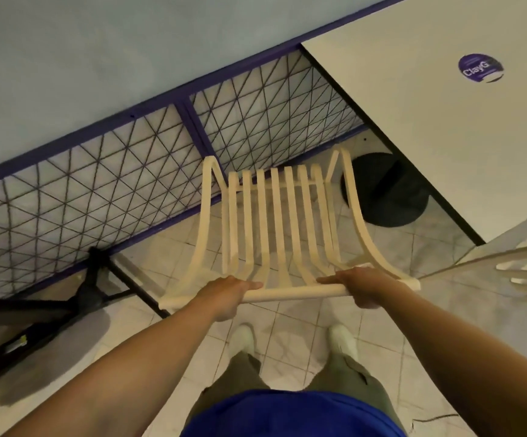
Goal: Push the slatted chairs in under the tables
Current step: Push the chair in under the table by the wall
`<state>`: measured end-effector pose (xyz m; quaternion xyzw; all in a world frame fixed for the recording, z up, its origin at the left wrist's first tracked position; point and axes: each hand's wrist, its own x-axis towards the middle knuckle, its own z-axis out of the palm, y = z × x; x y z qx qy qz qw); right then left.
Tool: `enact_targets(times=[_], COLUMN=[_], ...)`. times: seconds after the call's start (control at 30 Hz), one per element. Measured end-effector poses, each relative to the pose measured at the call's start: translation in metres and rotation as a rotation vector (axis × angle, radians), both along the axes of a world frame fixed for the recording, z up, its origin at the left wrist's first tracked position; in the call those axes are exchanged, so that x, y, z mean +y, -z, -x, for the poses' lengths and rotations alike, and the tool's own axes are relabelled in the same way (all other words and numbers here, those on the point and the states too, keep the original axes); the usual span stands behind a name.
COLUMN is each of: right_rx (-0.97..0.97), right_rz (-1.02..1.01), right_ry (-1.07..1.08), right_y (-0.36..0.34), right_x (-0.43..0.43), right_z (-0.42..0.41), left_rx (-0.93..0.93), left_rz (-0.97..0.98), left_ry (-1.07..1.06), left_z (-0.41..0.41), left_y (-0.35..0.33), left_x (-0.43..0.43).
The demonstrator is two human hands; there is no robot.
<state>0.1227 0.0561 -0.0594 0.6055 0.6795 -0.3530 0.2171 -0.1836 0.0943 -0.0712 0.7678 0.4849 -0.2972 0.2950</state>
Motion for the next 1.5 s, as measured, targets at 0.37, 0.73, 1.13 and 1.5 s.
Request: enact_targets(times=[0.37,0.73,1.13,1.5], right_rx=[0.035,0.04,0.177,0.106], right_rz=[0.066,0.067,0.176,0.192], right_ry=[0.196,0.352,0.317,0.311], right_y=[0.007,0.015,0.018,0.014], right_x=[-0.02,-0.042,-0.03,-0.024], right_z=[0.046,0.091,0.084,0.097], left_rx=[0.003,-0.033,0.015,0.009], left_rz=[-0.016,-0.021,-0.068,-0.019], left_ry=[0.178,0.365,0.321,0.413], left_z=[0.033,0.056,0.053,0.056], left_y=[-0.003,0.0,-0.003,0.002], left_x=[0.036,0.07,0.065,0.076])
